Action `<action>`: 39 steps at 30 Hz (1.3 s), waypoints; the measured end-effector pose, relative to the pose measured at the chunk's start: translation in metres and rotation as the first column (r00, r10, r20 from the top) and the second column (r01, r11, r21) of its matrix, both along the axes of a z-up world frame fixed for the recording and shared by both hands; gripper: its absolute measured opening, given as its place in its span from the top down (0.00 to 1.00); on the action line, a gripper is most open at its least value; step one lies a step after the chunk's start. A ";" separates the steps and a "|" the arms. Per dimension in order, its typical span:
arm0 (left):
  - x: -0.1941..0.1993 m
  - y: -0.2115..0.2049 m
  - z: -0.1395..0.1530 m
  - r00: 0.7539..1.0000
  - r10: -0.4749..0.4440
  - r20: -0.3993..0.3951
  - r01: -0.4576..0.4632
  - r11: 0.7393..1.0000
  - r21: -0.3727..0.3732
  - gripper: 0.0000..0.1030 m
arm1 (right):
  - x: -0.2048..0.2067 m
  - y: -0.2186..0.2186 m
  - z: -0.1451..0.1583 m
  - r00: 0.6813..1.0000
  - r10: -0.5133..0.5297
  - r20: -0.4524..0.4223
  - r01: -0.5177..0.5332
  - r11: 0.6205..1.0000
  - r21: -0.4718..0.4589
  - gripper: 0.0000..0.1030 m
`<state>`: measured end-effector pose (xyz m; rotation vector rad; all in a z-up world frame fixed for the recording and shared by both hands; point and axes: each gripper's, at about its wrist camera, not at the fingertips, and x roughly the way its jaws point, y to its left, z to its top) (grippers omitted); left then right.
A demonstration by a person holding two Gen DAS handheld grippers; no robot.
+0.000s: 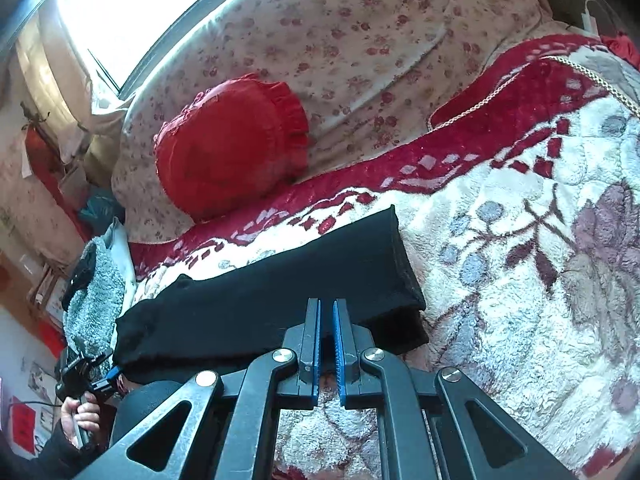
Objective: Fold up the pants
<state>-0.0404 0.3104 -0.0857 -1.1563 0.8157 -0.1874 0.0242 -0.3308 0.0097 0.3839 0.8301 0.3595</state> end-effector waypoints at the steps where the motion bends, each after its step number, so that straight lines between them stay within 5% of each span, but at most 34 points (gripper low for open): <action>1: 0.000 0.000 0.002 1.000 0.001 0.002 -0.001 1.000 -0.008 0.60 | -0.001 0.000 0.001 1.000 -0.002 0.003 0.002 1.000 0.005 0.95; 8: -0.004 0.000 0.018 0.998 0.019 0.052 -0.018 1.000 -0.022 0.60 | -0.007 -0.005 -0.002 0.999 -0.035 0.008 0.034 0.996 0.086 0.95; 11: -0.001 -0.005 0.022 1.000 0.019 0.014 -0.021 0.995 0.101 0.61 | -0.008 -0.018 -0.014 0.996 -0.085 -0.034 0.090 0.972 0.216 0.95; 12: 0.000 -0.009 0.024 1.000 0.015 0.007 -0.016 0.988 0.151 0.68 | -0.008 -0.023 -0.020 0.993 -0.103 -0.057 0.114 0.958 0.264 0.95; 15: 0.000 -0.023 0.033 1.000 -0.005 -0.007 0.008 0.939 0.343 0.81 | -0.009 -0.045 -0.045 0.969 -0.178 -0.171 0.235 0.876 0.421 0.92; 17: -0.001 -0.030 0.036 1.000 -0.008 -0.009 0.011 0.909 0.418 0.86 | -0.010 -0.048 -0.048 0.965 -0.185 -0.184 0.249 0.862 0.442 0.83; 21: 0.002 -0.036 0.036 1.000 -0.012 -0.012 0.016 0.883 0.469 0.86 | -0.010 -0.052 -0.057 0.950 -0.212 -0.230 0.300 0.826 0.478 0.75; 26: 0.002 -0.034 0.034 1.000 -0.008 -0.010 0.011 0.890 0.456 0.88 | -0.003 -0.060 -0.072 0.931 -0.232 -0.283 0.352 0.782 0.515 0.74; 28: 0.000 -0.033 0.037 1.000 -0.003 -0.005 0.005 0.887 0.461 0.94 | 0.006 -0.058 -0.076 0.938 -0.198 -0.286 0.324 0.797 0.510 0.75; 30: -0.005 -0.031 0.042 1.000 0.006 0.004 -0.007 0.890 0.455 0.95 | 0.011 -0.052 -0.073 0.945 -0.185 -0.270 0.295 0.838 0.460 0.96; 35: -0.021 -0.031 0.054 0.999 0.002 0.032 -0.016 0.883 0.468 0.95 | -0.003 -0.047 -0.050 0.960 -0.203 -0.192 0.264 0.887 0.380 0.96; 39: -0.012 -0.028 0.024 0.999 -0.008 -0.046 0.029 0.883 0.469 0.95 | -0.005 -0.043 -0.061 0.946 -0.204 -0.253 0.279 0.908 0.312 0.96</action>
